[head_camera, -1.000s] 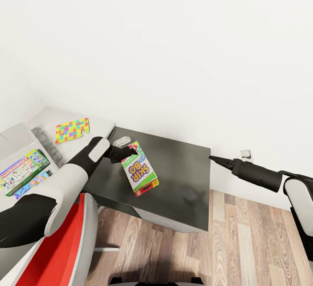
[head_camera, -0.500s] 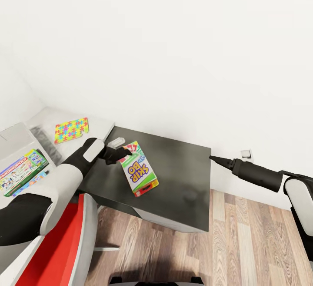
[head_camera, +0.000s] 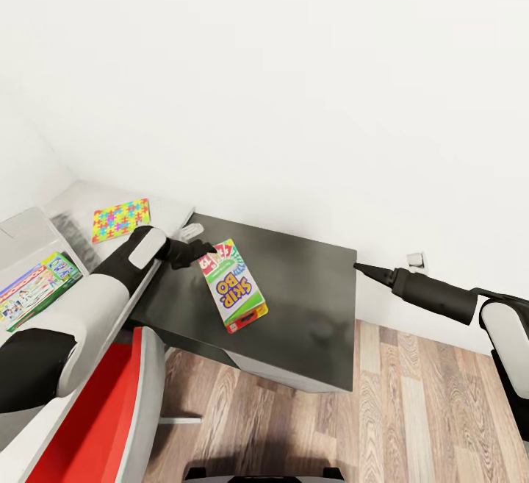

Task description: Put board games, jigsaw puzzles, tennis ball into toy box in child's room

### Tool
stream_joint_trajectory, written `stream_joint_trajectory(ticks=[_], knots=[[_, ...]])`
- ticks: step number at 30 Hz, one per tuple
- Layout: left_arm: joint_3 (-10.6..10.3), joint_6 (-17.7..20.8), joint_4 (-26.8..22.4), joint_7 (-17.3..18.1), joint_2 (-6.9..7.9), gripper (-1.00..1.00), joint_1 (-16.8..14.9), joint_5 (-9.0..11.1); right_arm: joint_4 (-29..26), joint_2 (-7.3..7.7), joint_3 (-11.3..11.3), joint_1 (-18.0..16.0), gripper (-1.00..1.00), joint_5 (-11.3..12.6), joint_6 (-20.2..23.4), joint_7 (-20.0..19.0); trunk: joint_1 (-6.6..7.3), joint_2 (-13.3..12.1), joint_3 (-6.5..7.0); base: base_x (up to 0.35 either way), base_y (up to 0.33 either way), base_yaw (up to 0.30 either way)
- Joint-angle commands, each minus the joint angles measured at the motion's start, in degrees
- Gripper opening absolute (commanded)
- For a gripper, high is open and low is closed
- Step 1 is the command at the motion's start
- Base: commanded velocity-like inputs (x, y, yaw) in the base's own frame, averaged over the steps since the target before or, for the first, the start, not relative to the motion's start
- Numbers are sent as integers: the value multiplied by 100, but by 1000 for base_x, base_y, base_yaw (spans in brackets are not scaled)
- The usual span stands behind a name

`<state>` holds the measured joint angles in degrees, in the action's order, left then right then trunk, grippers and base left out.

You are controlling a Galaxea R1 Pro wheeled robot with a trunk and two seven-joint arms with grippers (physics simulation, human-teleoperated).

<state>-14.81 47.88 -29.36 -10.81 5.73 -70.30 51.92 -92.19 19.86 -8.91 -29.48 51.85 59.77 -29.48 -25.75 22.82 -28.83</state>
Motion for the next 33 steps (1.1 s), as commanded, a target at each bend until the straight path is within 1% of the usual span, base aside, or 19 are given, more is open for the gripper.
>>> stream_joint_trajectory(ticks=[1,10,33], knots=[[-41,16,-46,-43,25,100,-1,65,-1,0,-6,-5,100,-44,23,-49,-3,10,-8,0,0,0],[-38,44,-163,-32,98,100,26,83,-1,0,-5,-5,100,-44,23,-49,-3,10,-8,0,0,0],[-56,54,-183,-43,111,100,62,59,-1,0,-7,-5,100,-44,23,-49,-3,10,-8,0,0,0]])
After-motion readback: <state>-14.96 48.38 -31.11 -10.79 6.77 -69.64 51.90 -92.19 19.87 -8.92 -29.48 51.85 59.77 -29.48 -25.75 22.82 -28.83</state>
